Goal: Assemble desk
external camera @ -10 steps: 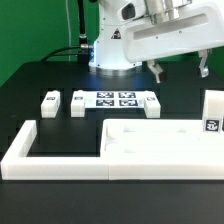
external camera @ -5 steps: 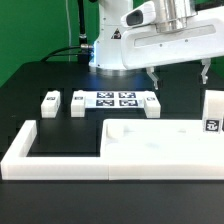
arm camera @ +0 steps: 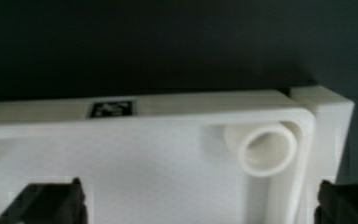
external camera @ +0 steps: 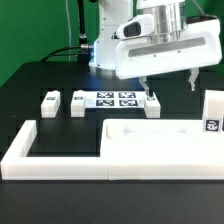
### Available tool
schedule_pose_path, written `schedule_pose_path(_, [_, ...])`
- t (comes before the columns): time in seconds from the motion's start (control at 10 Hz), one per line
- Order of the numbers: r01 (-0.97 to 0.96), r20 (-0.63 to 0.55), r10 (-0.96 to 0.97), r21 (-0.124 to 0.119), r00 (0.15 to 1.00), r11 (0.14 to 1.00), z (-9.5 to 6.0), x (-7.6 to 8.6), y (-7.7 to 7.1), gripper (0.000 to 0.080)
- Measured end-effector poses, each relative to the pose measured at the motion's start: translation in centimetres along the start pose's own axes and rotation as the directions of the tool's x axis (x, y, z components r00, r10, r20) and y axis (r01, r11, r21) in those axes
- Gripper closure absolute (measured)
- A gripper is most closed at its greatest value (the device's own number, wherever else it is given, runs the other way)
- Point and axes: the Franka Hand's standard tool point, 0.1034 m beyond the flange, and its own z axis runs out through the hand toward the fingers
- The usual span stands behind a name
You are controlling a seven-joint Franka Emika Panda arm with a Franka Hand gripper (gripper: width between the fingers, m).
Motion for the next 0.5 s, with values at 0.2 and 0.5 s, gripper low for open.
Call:
schedule_pose_path(0.2, [-0.068,0.19,0.065,0.007,0.98,0.998,0.8,-2.3,-1.0,0.015])
schedule_pose_path(0.5, [-0.082,0.398,0.081,-0.014,0.914,0.997,2.2,-3.4,-0.3,0.015])
